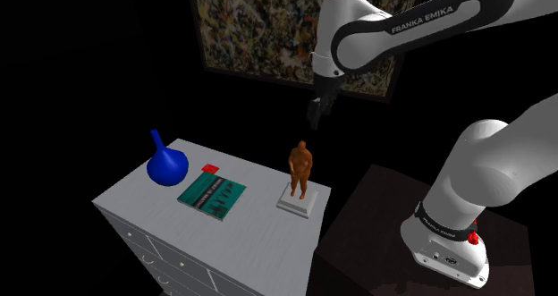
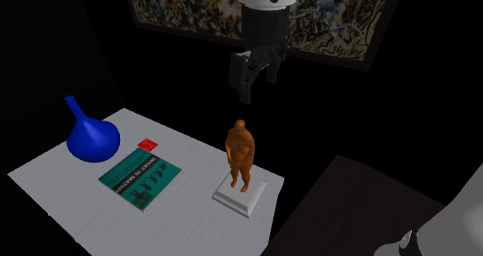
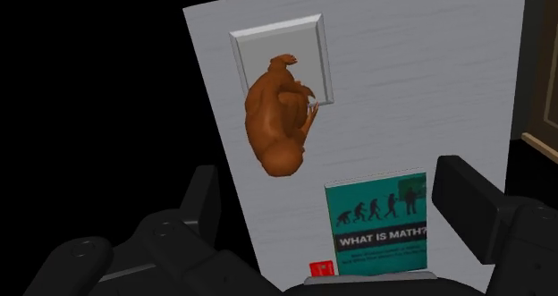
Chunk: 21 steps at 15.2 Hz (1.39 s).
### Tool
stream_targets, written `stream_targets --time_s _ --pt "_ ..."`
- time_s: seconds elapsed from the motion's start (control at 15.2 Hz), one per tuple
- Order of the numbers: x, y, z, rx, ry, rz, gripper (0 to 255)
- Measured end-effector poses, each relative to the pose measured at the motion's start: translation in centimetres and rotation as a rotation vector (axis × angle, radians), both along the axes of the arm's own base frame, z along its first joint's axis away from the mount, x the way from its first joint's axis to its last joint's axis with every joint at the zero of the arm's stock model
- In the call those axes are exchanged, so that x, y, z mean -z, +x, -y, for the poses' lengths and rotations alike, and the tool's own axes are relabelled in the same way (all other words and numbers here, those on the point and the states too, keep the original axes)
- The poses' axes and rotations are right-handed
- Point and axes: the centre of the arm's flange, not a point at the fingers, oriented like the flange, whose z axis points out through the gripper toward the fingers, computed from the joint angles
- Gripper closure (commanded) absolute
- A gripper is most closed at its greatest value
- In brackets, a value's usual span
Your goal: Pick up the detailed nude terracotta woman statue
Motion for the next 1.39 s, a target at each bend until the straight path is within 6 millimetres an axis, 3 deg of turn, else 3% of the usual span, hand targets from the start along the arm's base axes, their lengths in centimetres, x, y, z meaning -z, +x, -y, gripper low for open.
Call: stream_targets --time_s 0.53,0.66,1.12,1.19,1.39 --pt "8.5 5.6 0.7 -0.037 -0.052 0.012 0" --pt "10.6 6.1 0.6 -0.043 -0.059 0.013 0" --pt "14.5 6.3 0.5 -0.046 -0.061 0.015 0" --pt "14.7 6.3 0.5 -0.046 -0.061 0.015 255" --pt "14.8 6.4 0.5 -0.046 -0.061 0.016 255"
